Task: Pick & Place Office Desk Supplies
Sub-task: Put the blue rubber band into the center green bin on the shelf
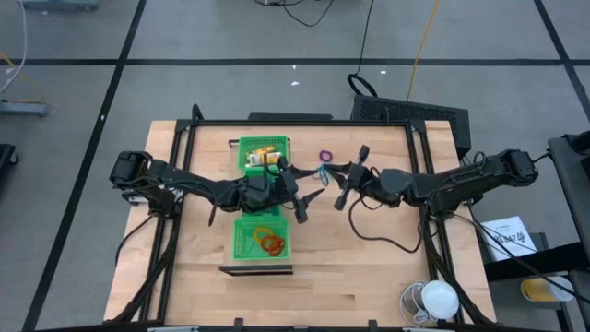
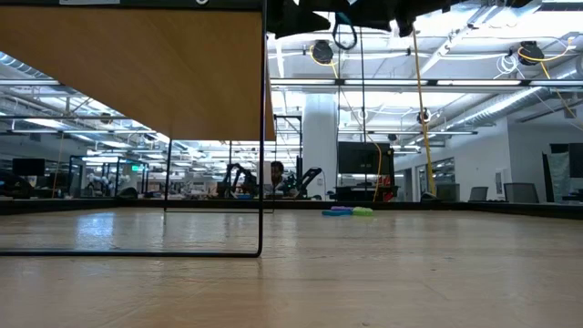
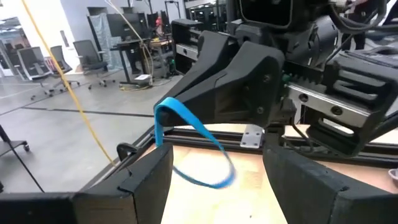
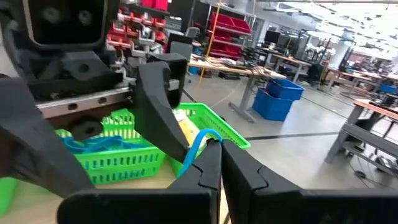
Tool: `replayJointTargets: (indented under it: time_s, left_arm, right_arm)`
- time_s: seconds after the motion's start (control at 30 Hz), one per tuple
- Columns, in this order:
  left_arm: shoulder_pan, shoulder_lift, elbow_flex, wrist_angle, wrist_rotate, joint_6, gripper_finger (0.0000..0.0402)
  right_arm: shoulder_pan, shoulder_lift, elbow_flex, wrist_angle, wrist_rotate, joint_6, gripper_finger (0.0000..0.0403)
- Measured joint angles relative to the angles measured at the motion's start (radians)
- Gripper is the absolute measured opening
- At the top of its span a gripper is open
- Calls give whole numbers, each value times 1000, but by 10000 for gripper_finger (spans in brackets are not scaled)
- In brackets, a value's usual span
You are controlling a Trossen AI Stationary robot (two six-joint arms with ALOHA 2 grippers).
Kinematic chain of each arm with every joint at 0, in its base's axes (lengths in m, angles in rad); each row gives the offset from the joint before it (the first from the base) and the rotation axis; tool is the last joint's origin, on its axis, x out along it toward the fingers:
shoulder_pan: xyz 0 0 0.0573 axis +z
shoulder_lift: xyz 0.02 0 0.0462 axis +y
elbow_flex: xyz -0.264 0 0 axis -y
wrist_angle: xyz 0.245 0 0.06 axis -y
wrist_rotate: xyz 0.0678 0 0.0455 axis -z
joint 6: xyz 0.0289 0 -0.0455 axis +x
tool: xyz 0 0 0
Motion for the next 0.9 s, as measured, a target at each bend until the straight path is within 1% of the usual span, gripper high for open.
replayJointTargets:
  time_s: [0.13, 0.27, 0.33, 0.53, 0.67, 0.73, 0.9]
  left_arm:
    - [3, 0, 0, 2, 19, -27, 257]
    - [16, 0, 0, 7, 50, -71, 257]
    - [23, 0, 0, 5, 55, -82, 257]
    - [37, 0, -1, 35, 47, -95, 257]
    - [37, 0, -1, 51, 41, -65, 257]
    - [37, 0, -1, 49, 22, -51, 257]
    - [37, 0, -1, 49, 10, -48, 257]
  right_arm:
    - [14, 0, 0, 27, -13, 0, 0]
    - [15, 0, 0, 56, -107, 21, 0]
    - [15, 0, 0, 60, -132, 27, 0]
    - [17, 0, 0, 59, -132, 38, 0]
    - [22, 1, 0, 59, -133, 38, 0]
    - [28, 1, 0, 59, -135, 38, 0]
    - [41, 1, 0, 59, -137, 30, 0]
